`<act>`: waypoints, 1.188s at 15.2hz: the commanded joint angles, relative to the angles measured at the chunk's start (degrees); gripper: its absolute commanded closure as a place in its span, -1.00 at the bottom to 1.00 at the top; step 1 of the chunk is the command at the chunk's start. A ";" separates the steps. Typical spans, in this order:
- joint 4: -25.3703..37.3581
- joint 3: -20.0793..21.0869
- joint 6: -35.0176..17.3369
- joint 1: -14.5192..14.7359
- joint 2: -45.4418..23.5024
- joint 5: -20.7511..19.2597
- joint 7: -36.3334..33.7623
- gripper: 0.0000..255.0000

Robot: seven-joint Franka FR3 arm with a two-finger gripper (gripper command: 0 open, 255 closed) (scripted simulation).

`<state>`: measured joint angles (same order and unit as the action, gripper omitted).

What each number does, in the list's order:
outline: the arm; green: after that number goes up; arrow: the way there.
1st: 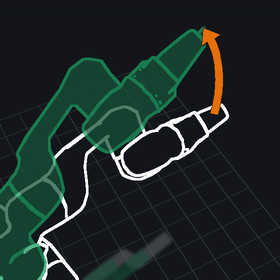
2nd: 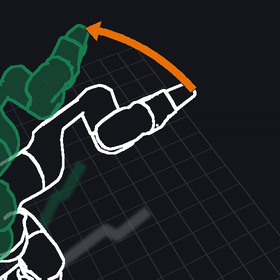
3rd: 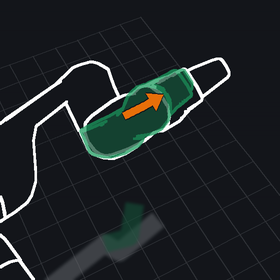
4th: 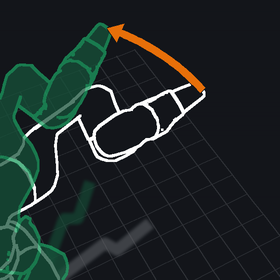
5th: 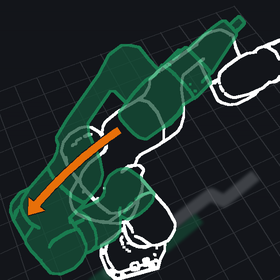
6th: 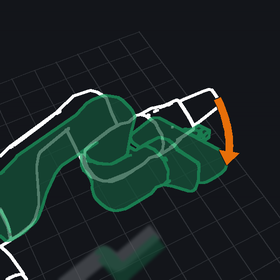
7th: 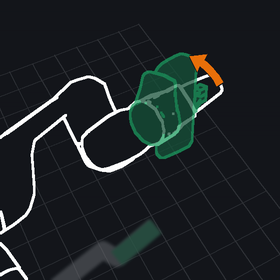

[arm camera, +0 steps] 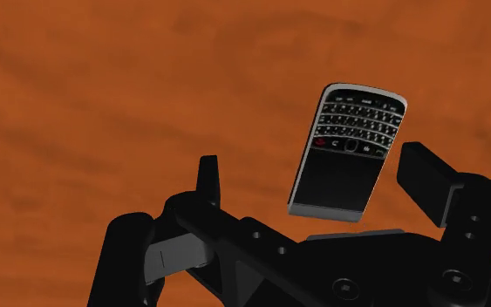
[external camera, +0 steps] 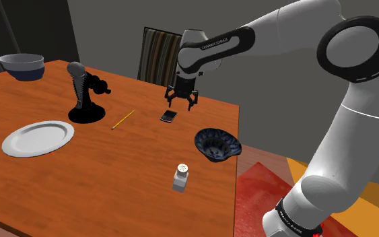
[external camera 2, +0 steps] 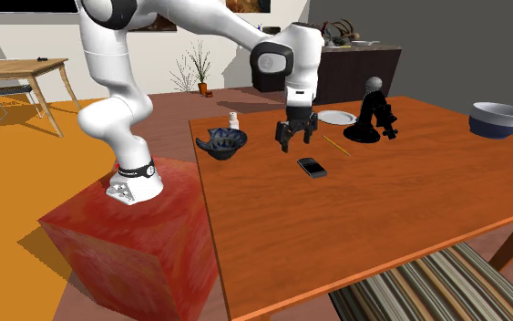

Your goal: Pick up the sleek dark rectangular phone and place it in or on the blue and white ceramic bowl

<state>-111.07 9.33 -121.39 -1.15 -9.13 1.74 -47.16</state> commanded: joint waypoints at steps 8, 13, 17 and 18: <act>11.18 -1.13 -2.60 1.32 -13.41 -1.67 -6.84 -1.00; 10.08 -1.21 -5.43 1.51 -15.15 -1.91 -6.99 -1.00; 10.09 -1.21 -5.43 1.51 -15.16 -1.91 -6.99 -1.00; 10.09 -1.21 -5.43 1.51 -15.16 -1.91 -6.99 -1.00</act>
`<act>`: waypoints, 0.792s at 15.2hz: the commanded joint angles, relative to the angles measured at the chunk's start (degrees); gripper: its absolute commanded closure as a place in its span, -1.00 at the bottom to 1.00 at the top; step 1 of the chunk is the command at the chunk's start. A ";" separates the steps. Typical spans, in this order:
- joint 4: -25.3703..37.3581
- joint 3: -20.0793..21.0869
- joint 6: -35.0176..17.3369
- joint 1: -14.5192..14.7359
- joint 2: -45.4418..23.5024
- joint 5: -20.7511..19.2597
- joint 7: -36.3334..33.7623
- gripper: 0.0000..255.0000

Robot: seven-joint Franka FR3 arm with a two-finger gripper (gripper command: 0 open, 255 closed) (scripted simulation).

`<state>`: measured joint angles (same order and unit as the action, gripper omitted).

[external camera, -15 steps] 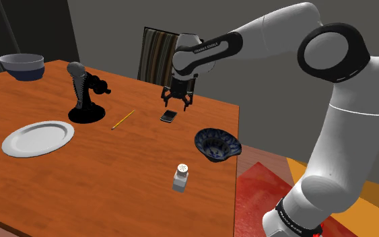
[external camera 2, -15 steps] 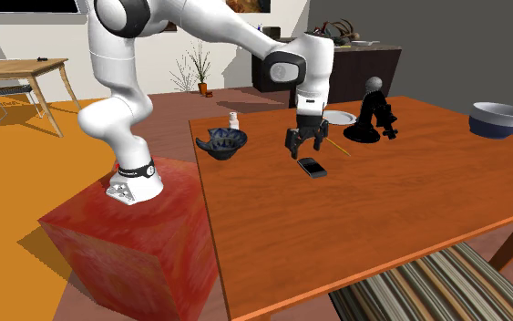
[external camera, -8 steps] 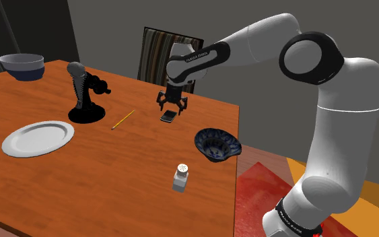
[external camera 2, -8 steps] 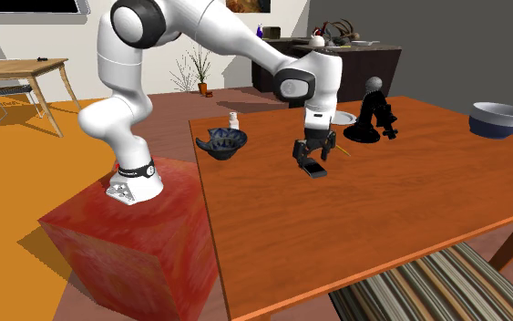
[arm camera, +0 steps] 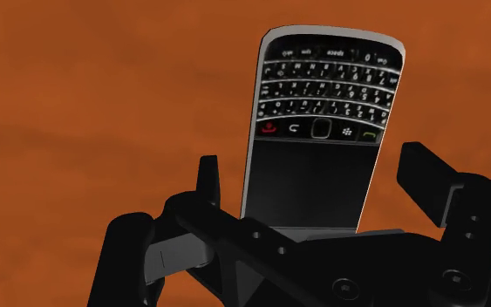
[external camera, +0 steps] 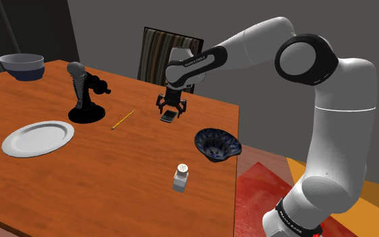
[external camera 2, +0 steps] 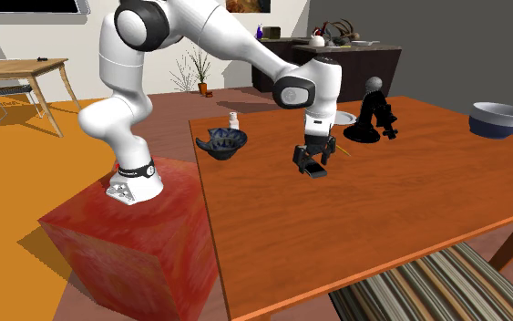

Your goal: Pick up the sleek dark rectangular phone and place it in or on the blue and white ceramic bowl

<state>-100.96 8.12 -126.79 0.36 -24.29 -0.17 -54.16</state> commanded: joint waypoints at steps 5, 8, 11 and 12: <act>0.06 -0.01 -0.01 -0.01 -0.07 -0.01 0.02 1.00; 0.03 -0.01 -0.02 -0.01 -0.05 -0.01 0.02 1.00; 0.09 -0.01 -0.01 0.00 -0.10 -0.01 0.01 1.00; -0.01 0.00 -0.03 0.00 -0.01 0.00 0.00 1.00</act>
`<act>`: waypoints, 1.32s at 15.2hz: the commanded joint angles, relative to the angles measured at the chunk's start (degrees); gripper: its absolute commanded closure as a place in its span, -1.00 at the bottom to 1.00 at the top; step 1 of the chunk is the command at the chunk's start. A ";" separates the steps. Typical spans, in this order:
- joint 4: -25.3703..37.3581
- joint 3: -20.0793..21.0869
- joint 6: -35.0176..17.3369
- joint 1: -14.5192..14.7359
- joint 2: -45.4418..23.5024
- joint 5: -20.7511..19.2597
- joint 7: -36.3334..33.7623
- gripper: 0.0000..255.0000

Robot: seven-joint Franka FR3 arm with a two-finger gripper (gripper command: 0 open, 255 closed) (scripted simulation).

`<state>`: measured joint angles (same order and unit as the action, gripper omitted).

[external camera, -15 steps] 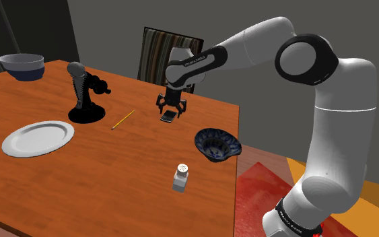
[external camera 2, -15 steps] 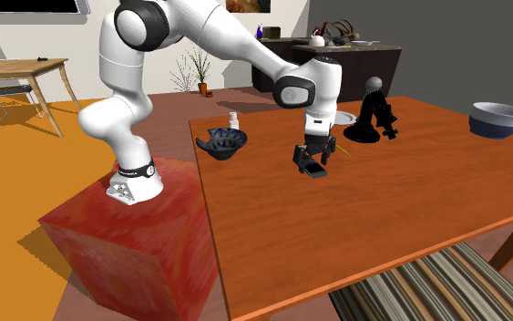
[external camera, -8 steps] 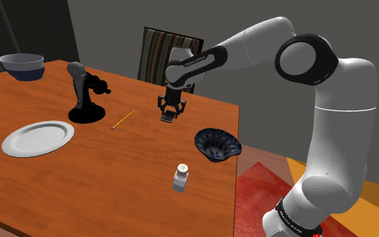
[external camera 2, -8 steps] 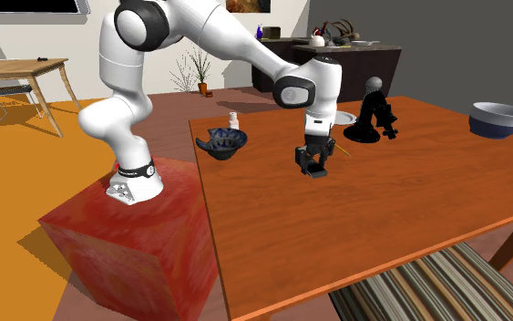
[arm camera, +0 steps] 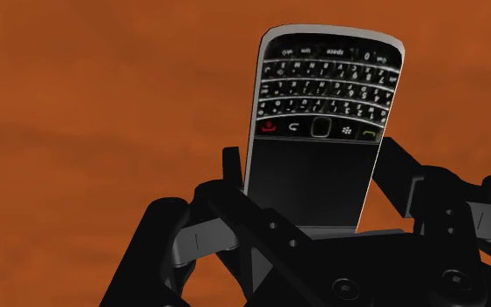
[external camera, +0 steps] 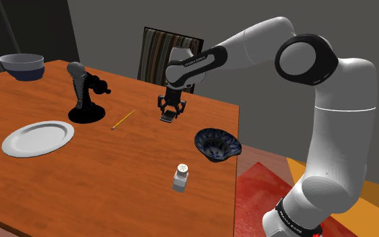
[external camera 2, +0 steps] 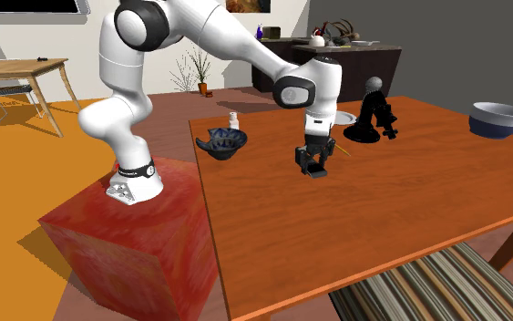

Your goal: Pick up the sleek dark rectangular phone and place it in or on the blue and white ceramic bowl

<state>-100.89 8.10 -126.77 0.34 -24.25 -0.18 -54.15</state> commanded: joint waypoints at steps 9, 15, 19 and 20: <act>2.70 0.21 5.73 -0.14 2.97 0.39 0.00 1.00; 5.16 0.31 9.74 -0.20 4.54 0.58 -0.04 1.00; 7.13 0.36 12.51 -0.22 5.34 0.67 -0.08 1.00; 7.66 0.37 13.21 -0.22 5.52 0.69 -0.10 1.00</act>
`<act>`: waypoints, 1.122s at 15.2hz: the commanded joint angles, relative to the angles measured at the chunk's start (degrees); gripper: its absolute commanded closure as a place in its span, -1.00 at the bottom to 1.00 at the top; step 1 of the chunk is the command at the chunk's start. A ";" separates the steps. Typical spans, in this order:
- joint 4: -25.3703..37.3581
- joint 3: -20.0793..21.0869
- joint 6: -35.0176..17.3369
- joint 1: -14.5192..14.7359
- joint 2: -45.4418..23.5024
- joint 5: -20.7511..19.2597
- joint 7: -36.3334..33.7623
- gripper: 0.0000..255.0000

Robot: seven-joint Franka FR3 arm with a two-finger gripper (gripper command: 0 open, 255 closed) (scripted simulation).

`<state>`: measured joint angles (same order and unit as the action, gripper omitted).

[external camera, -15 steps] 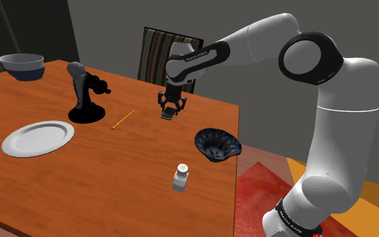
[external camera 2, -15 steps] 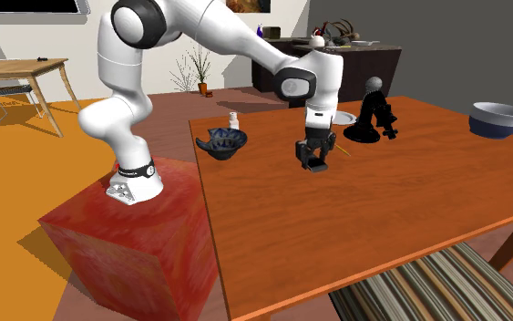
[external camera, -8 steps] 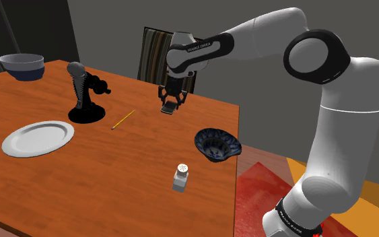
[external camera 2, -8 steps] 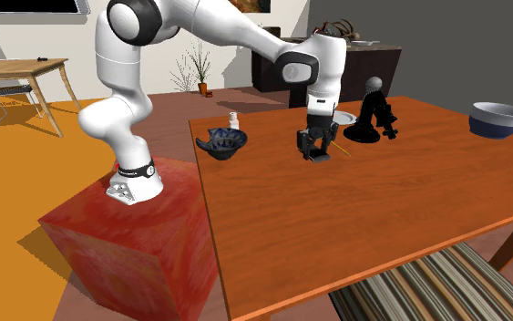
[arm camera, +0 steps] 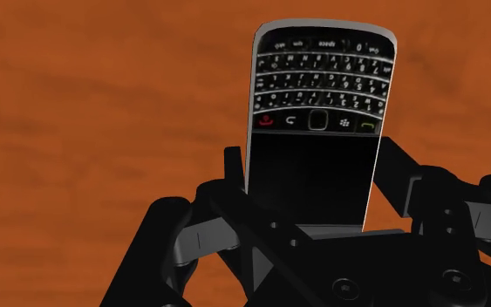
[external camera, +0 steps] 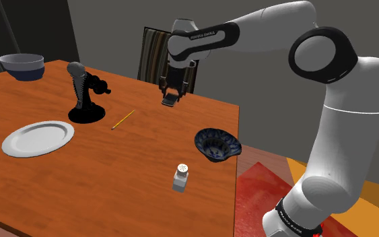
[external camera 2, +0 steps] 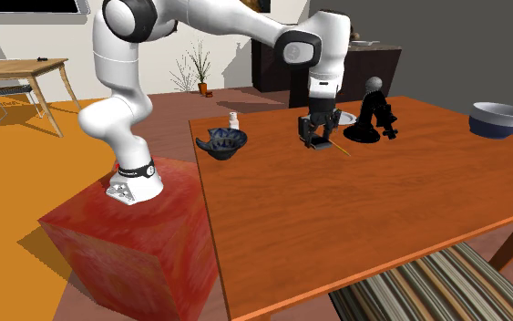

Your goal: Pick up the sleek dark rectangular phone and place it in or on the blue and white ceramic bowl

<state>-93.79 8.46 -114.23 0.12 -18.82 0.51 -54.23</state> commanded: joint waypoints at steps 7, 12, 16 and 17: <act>4.69 0.07 5.69 0.01 0.99 0.10 -0.14 1.00; -4.41 0.33 4.27 -0.42 8.73 1.23 0.13 1.00; -16.32 0.53 1.75 -0.64 18.21 2.82 0.66 1.00; -19.04 0.55 1.32 -0.63 20.53 3.22 0.79 1.00</act>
<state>-109.62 9.10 -112.26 -0.36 -0.90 3.27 -53.85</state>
